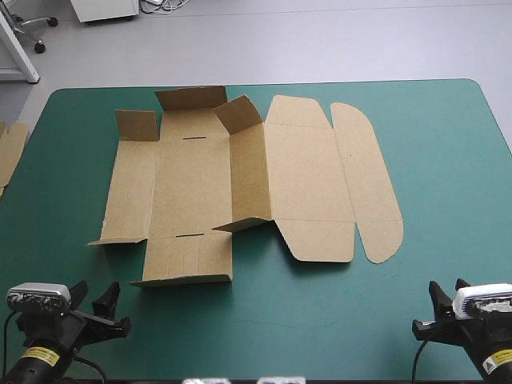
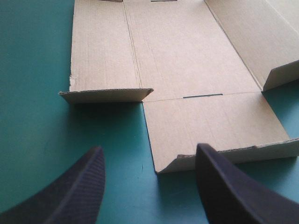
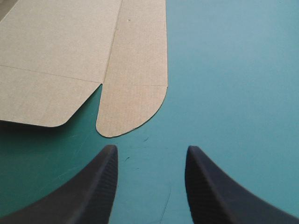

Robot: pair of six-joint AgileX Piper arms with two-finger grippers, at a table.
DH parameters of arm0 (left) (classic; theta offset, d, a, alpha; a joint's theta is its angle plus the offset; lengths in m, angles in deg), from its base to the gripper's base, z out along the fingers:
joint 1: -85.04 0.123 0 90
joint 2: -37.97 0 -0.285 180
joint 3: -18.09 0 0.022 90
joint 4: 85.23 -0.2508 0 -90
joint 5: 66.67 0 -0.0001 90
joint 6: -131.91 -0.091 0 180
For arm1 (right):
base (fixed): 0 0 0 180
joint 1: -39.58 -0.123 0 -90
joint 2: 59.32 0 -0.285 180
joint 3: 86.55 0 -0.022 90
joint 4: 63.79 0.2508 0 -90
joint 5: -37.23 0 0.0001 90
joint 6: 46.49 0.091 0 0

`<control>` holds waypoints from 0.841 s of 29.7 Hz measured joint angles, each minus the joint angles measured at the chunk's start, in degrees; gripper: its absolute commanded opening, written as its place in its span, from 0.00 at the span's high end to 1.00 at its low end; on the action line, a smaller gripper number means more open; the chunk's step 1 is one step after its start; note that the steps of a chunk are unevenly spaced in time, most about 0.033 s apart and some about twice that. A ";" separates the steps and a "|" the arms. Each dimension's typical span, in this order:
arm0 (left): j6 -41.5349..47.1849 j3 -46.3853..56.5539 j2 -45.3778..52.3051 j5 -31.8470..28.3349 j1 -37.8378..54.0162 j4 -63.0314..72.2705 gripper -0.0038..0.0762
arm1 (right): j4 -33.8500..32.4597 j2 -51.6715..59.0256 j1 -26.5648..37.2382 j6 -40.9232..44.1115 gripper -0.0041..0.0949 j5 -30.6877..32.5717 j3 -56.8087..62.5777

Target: Fold the box

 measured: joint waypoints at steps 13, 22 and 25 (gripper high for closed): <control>0.00 0.00 0.00 0.00 0.00 0.00 0.43 | 0.00 0.00 0.00 0.00 0.52 0.00 0.00; 0.00 -3.02 -3.37 3.19 0.00 0.00 0.43 | 0.00 -1.05 0.00 0.00 0.52 1.70 -1.33; 0.00 -5.43 -7.04 4.57 0.00 0.29 0.43 | 0.37 -3.93 0.00 0.00 0.52 2.34 -3.49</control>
